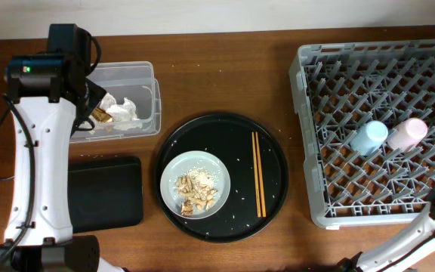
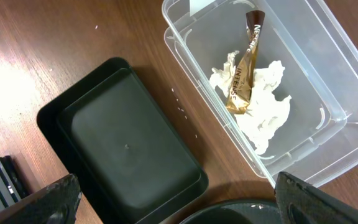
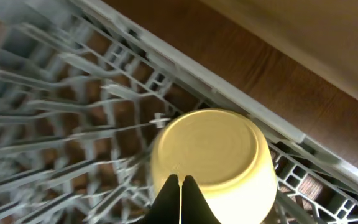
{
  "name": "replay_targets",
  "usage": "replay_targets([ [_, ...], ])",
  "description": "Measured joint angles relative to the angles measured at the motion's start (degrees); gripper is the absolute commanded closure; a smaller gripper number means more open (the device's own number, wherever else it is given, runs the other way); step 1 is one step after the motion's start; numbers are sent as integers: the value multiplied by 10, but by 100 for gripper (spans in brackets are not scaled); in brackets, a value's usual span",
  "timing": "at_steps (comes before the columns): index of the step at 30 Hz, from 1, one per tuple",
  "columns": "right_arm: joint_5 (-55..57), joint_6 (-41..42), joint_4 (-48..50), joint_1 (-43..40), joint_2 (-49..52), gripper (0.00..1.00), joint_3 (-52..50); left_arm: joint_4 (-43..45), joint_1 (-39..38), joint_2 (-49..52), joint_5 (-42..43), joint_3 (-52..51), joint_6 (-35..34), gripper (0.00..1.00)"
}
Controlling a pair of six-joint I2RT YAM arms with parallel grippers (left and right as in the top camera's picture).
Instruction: Sort waste into correct bins and load items into the dishwasher rack
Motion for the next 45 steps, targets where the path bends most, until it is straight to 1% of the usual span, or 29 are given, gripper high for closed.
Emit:
replay_targets([
  [5,49,0,3,-3,34,96,-1,0,0,0,0,0,0,1],
  [14,73,0,-14,-10,35,96,-14,0,0,0,0,0,0,1],
  [25,39,0,-98,-18,22,96,-15,0,0,0,0,0,0,1],
  [31,-35,0,-104,-15,-20,96,-21,0,0,0,0,0,0,1],
  [38,-88,1,-100,-15,-54,96,-22,0,0,0,0,0,0,1],
  [40,-135,2,-85,-15,-66,96,-23,0,0,0,0,0,0,1],
  [44,-318,10,-71,-11,-122,94,-24,0,0,0,0,0,0,1],
  [45,-349,12,-73,-7,-136,94,-24,0,0,0,0,0,0,1],
])
